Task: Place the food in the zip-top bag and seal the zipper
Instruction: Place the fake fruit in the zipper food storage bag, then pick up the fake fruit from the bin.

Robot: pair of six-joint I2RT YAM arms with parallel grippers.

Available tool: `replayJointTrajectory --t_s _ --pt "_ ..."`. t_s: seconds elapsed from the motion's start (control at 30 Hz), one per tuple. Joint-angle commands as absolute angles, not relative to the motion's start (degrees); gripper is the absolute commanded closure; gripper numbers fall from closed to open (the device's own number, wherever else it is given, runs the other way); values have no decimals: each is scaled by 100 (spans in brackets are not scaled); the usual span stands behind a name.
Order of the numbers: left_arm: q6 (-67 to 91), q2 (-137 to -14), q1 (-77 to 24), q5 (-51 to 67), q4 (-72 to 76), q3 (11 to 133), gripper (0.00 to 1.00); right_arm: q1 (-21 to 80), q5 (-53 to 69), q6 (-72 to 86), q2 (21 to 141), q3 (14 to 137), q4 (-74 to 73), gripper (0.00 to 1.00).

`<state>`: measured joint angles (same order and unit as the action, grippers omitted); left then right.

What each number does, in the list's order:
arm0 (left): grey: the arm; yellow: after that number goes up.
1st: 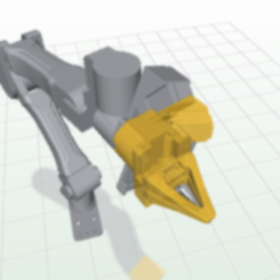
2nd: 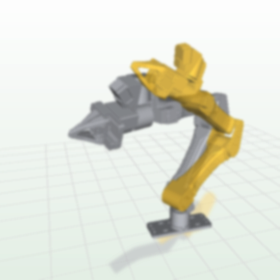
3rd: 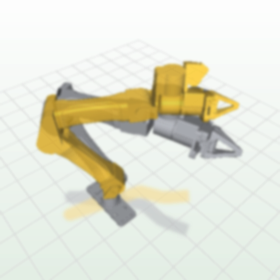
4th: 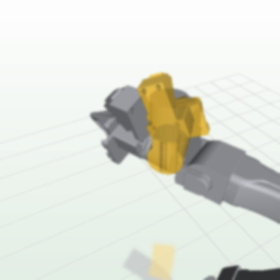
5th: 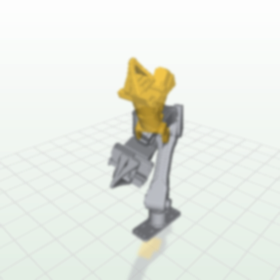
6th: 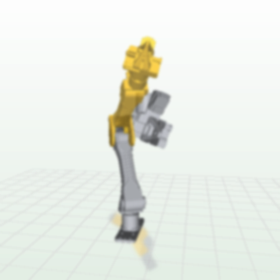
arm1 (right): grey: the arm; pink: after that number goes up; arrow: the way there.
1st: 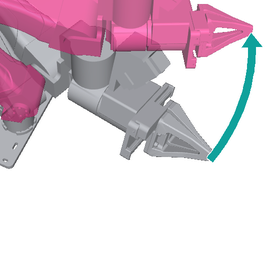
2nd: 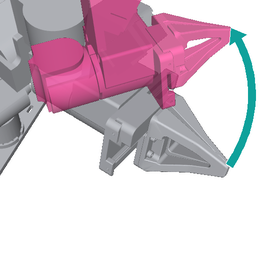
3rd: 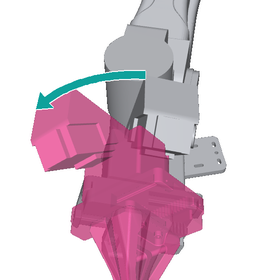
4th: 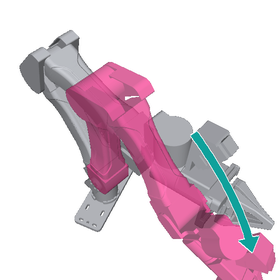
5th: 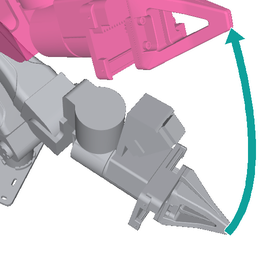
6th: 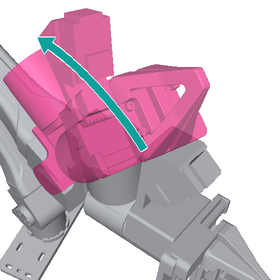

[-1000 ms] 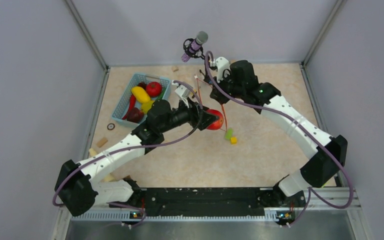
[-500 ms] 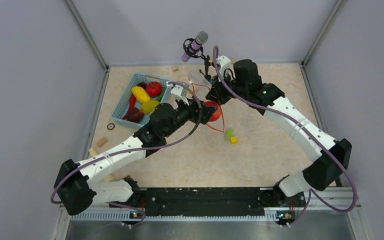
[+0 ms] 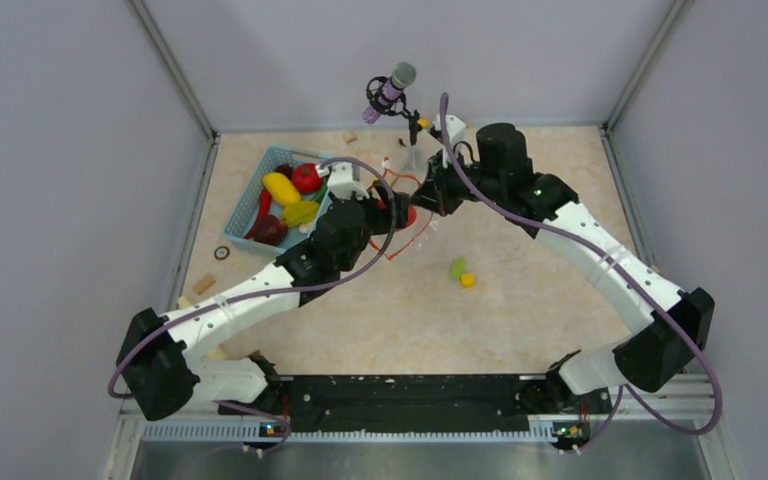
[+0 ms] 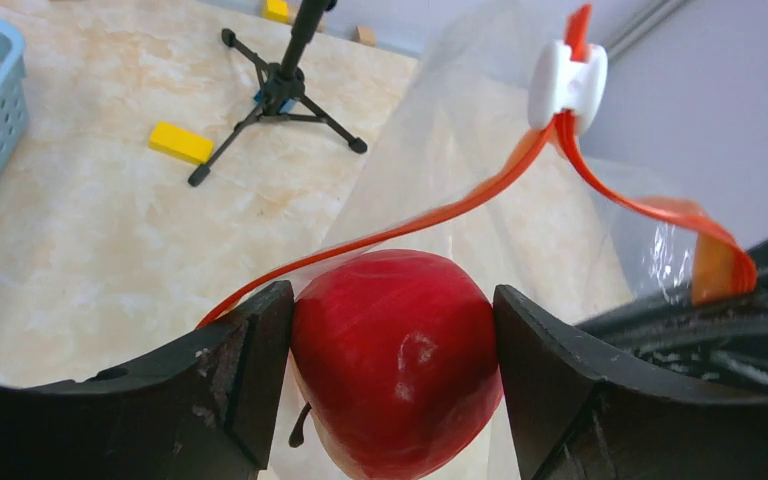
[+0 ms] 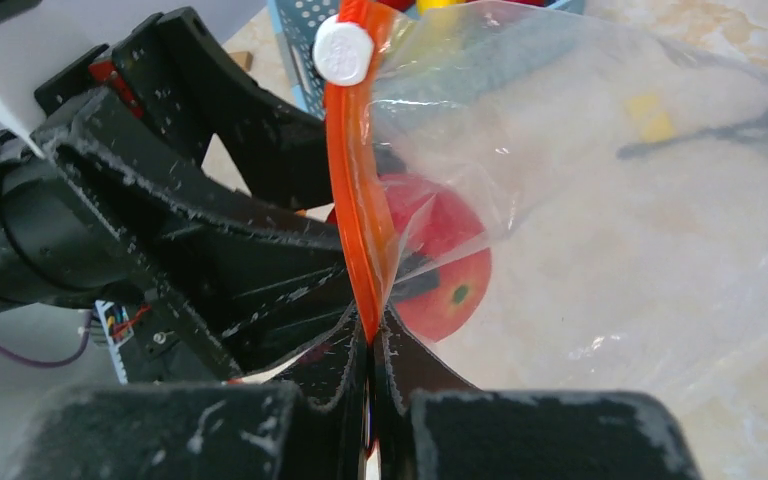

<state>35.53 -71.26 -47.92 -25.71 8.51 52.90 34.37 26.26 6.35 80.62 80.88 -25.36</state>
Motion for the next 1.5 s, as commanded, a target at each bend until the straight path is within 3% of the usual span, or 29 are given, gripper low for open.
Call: replayJointTrajectory --t_s 0.0,0.07,0.17,0.33,0.6,0.77,0.87,1.17,1.27,1.47 --pt "3693 -7181 -4779 -3014 1024 5668 73 3454 2981 776 7900 8074 -2344 100" --pt "3571 -7255 -4773 -2960 992 5762 46 3454 2943 787 7935 8094 -2343 100" --pt "3418 -7321 -4773 -2699 966 5854 19 3458 2845 789 7953 8104 -2339 100" --pt "3078 -7329 -4785 -2099 914 5951 7 3454 2519 789 7970 8112 -2338 100" --pt "2622 -7305 -4790 -797 707 6097 2 3345 1890 690 8312 8325 -2455 100" --pt "2601 -7021 -4800 -679 473 5952 2 3122 1811 642 8680 8574 -2619 100" --pt "2608 -6716 -4802 -1031 350 5784 1 2971 1765 644 8886 8747 -2730 100" --pt "3011 -6319 -4666 -3673 -871 5677 2 2777 1515 633 9088 8860 -2783 100" --pt "3214 -6475 -4275 -3798 -1249 5762 1 2770 1465 601 9084 8859 -2790 100" --pt "3737 -6807 -2639 -2957 -1695 5636 2 2769 1444 547 9050 8838 -2798 100"
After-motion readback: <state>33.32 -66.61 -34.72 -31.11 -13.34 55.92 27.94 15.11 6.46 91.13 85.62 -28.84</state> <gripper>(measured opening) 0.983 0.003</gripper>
